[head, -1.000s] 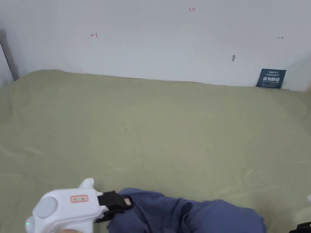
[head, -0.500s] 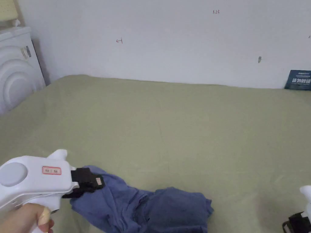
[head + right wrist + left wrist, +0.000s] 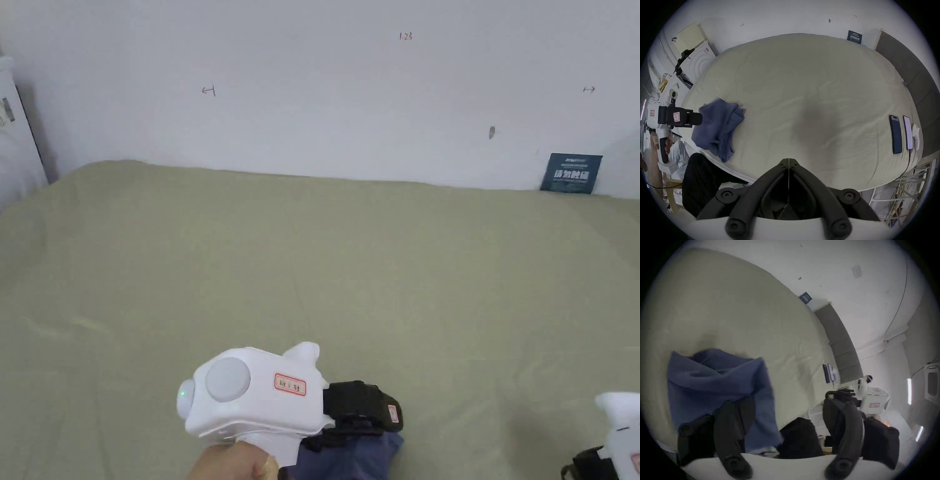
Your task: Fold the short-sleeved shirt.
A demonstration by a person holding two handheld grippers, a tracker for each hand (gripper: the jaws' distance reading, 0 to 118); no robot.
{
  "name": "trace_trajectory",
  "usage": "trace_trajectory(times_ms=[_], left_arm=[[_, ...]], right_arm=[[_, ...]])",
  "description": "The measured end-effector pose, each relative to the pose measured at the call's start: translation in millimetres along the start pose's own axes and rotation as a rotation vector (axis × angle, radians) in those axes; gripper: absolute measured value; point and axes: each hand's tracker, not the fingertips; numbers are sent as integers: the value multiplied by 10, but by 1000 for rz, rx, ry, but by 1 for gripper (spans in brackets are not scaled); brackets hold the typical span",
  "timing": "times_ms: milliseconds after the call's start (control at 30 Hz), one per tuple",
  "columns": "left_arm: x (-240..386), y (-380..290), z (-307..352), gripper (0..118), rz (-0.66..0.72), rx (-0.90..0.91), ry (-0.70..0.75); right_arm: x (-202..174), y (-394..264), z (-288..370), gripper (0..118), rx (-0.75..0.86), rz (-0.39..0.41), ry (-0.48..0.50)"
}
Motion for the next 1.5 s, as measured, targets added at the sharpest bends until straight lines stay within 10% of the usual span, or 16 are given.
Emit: trace_trajectory(times_ms=[233,367,667,733,1067,1233,1500], left_arm=[[-256,-23,404,87,19,117,34],[-475,-83,371,7,61,126,7],[-888,-653,-846,0,96,-92,39],[-890,-672,-736,0,216,62,-119],[-326,-315,364,0,-4,85,-26],[-568,-171,998,0,-60,184,326],[-1210,-115,1247,0,99,171,299]], right_arm=[[-26,14,-32,0,-6,4,6],[-127,44,-46,0,-7,28,22],[-390,115,-84,0,9,59,63],[-446,131,-78,0,13,66,66],[-996,365,-263,0,36,117,191],[-1454,470,-454,0,18,129,183],[-1968,564,-1176,0,-137,2,244]])
